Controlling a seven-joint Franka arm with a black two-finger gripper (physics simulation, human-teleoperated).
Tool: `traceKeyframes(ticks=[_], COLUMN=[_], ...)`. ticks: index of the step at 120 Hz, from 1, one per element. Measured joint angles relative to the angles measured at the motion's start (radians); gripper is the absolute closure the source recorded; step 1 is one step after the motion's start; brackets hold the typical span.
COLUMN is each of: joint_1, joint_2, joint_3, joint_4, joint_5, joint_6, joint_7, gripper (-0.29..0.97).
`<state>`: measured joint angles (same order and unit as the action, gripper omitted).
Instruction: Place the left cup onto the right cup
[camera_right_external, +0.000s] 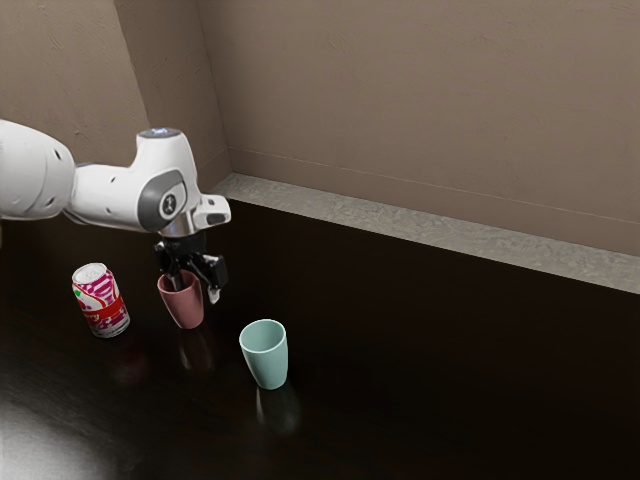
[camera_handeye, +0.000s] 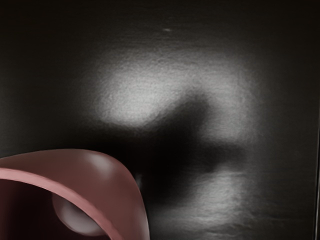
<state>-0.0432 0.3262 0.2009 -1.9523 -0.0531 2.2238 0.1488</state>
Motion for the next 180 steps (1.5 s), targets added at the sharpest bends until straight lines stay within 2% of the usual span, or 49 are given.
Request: traceKeyframes(ticks=[65, 80, 124, 180], joint_1=[0.008, 0.009, 0.011, -0.042], joint_2=[0.004, 0.004, -0.027, -0.222], joint_3=[0.001, 0.002, 0.003, -0.007], joint_4=[0.003, 0.004, 0.003, 0.015], joint_5=[-0.01, -0.008, 0.006, 0.029], joint_6=[0.005, 0.005, 0.004, -0.105], joint_7=[0.005, 0.006, 0.006, 0.004], gripper=[0.62, 0.71, 0.77, 0.78])
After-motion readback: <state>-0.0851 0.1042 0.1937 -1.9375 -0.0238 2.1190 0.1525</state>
